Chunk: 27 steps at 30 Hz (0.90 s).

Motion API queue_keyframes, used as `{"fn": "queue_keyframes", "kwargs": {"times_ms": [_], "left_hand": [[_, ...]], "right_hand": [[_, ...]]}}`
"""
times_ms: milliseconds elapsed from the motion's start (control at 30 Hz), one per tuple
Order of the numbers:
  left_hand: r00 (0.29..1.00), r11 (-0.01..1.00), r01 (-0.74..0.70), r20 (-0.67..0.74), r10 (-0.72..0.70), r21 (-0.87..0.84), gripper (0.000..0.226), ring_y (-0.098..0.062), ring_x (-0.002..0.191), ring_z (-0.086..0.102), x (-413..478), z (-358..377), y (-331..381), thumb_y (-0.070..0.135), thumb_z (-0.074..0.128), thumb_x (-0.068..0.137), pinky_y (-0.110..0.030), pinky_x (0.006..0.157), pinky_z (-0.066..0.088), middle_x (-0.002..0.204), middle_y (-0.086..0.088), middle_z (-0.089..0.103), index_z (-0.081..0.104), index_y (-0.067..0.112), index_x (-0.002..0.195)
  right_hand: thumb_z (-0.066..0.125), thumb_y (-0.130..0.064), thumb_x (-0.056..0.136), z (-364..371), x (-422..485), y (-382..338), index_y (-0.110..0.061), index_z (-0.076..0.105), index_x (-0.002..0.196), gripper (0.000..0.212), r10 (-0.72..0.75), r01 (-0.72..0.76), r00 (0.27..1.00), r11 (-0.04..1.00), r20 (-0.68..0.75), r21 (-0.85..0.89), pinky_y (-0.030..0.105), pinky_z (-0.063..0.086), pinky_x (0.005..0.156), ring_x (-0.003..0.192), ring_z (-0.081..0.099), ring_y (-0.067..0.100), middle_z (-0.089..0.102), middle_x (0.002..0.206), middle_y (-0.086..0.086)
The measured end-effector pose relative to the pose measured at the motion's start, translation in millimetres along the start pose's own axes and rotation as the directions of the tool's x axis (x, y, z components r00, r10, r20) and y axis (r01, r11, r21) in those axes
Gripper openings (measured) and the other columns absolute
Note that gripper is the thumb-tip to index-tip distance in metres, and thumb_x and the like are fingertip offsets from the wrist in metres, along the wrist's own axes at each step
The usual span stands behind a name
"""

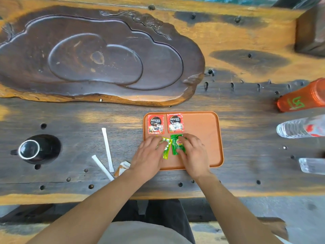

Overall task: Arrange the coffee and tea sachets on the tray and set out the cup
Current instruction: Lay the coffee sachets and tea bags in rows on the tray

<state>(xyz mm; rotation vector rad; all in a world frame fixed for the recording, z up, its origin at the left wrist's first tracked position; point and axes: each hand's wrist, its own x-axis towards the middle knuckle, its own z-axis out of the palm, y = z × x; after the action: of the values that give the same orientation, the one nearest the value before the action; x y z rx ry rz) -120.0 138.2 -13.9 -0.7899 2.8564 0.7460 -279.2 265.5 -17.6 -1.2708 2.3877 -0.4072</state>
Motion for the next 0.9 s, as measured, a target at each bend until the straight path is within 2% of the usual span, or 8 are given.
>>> {"fn": "queue_keyframes", "kwargs": {"times_ms": [67, 133, 400, 667, 800, 900], "left_hand": [[0.998, 0.998, -0.063, 0.033, 0.062, 0.016, 0.053, -0.029, 0.14, 0.042, -2.0, 8.6, -4.7, 0.015, 0.064, 0.089, -0.046, 0.112, 0.038, 0.149, -0.005, 0.051, 0.053, 0.019, 0.141], [0.997, 0.999, -0.041, 0.063, 0.038, 0.031, 0.054, -0.029, 0.143, 0.039, -2.9, 12.1, -7.5, 0.018, 0.063, 0.092, -0.048, 0.113, 0.037, 0.153, -0.003, 0.048, 0.05, 0.021, 0.144], [0.992, 0.993, 0.11, 0.055, -0.113, 0.046, 0.054, -0.027, 0.149, 0.029, -7.4, 12.9, -0.7, 0.021, 0.055, 0.097, -0.045, 0.119, 0.025, 0.16, -0.004, 0.038, 0.042, 0.022, 0.149], [0.988, 0.989, 0.146, 0.045, -0.145, -0.02, 0.055, -0.026, 0.15, 0.025, -5.7, 9.7, 4.1, 0.017, 0.055, 0.097, -0.047, 0.121, 0.027, 0.161, -0.003, 0.036, 0.04, 0.023, 0.15], [0.991, 0.982, 0.129, -0.019, -0.133, -0.135, 0.049, -0.024, 0.146, 0.032, -17.6, -5.9, -2.7, 0.017, 0.054, 0.097, -0.043, 0.118, 0.031, 0.155, -0.003, 0.043, 0.047, 0.02, 0.145], [0.97, 0.947, 0.218, -0.058, -0.237, -0.235, 0.04, -0.02, 0.133, 0.043, -40.3, -20.6, -28.0, 0.022, 0.055, 0.095, -0.039, 0.11, 0.041, 0.14, -0.001, 0.052, 0.055, 0.018, 0.135]], "right_hand": [[0.068, -0.022, 0.09, 3.0, -1.5, 3.0, -0.018, 0.055, 0.136, 0.048, -0.01, 0.01, 0.999, 1.0, 0.048, 0.001, 0.039, 0.043, 0.103, 0.135, 0.042, 0.02, 0.05, 0.144, 0.002], [0.066, -0.024, 0.092, 5.7, -0.7, 3.8, -0.017, 0.053, 0.138, 0.048, -0.001, 0.002, 0.997, 1.0, 0.08, -0.006, 0.042, 0.043, 0.105, 0.139, 0.039, 0.022, 0.048, 0.148, 0.004], [0.059, -0.031, 0.097, 11.8, 0.9, -3.1, -0.019, 0.05, 0.141, 0.047, 0.014, -0.009, 0.994, 0.999, 0.108, -0.052, 0.044, 0.038, 0.106, 0.145, 0.03, 0.023, 0.042, 0.155, 0.003], [0.057, -0.032, 0.098, 11.0, 0.0, -3.0, -0.021, 0.049, 0.142, 0.045, 0.007, -0.002, 0.995, 0.999, 0.096, -0.052, 0.043, 0.038, 0.105, 0.145, 0.03, 0.022, 0.04, 0.156, 0.001], [0.058, -0.032, 0.098, 8.9, -6.6, -15.5, -0.02, 0.053, 0.138, 0.042, -0.042, 0.043, 0.998, 0.998, 0.038, -0.047, 0.04, 0.037, 0.1, 0.137, 0.038, 0.024, 0.048, 0.149, 0.002], [0.06, -0.032, 0.097, 11.8, -16.3, -43.9, -0.018, 0.06, 0.128, 0.034, -0.122, 0.122, 0.992, 0.992, -0.022, -0.022, 0.04, 0.043, 0.089, 0.115, 0.049, 0.024, 0.062, 0.128, 0.001]]}}
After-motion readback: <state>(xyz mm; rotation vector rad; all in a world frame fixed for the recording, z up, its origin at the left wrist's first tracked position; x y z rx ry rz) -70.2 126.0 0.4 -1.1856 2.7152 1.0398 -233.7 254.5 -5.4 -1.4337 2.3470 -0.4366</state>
